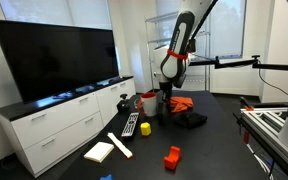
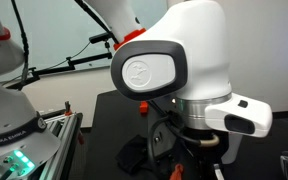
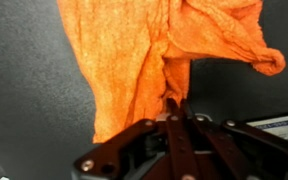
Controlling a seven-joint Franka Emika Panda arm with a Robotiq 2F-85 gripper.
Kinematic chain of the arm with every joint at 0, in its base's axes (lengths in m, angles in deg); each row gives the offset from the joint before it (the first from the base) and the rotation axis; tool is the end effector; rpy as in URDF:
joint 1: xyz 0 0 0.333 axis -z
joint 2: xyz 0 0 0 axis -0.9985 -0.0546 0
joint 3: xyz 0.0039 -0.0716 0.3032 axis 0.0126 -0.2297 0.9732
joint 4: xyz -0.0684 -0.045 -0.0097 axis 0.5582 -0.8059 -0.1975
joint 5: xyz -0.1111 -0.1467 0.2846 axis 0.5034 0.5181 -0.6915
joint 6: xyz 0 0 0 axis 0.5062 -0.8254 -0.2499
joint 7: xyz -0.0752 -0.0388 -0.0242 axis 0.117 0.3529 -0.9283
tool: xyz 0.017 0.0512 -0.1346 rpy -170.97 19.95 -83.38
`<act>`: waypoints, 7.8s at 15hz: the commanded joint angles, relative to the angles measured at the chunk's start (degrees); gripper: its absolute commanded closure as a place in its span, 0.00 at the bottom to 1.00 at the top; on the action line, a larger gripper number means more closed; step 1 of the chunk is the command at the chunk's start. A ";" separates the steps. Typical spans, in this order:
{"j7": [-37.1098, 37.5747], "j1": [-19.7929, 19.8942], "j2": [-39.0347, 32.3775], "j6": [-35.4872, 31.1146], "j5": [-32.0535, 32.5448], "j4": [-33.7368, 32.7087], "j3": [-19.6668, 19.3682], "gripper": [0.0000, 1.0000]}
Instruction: Use the orange towel to wipe the table
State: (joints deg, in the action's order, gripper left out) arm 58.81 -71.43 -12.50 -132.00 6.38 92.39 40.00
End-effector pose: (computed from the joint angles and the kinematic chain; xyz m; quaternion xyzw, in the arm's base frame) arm 0.4259 -0.2927 0.1817 0.9844 -0.1352 -0.0032 0.1124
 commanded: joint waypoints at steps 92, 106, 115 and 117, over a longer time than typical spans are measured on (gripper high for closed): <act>7.30 -10.79 2.84 -11.02 7.98 12.01 -10.24 0.65; 7.98 -7.53 0.75 -10.79 6.29 8.03 -10.07 0.69; 8.84 -16.50 1.62 -14.22 10.07 12.70 -14.74 0.70; 8.65 -18.87 1.30 -15.46 10.34 13.70 -16.43 0.69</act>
State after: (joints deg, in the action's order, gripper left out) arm 66.68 -86.77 -11.51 -145.36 15.32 103.66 26.26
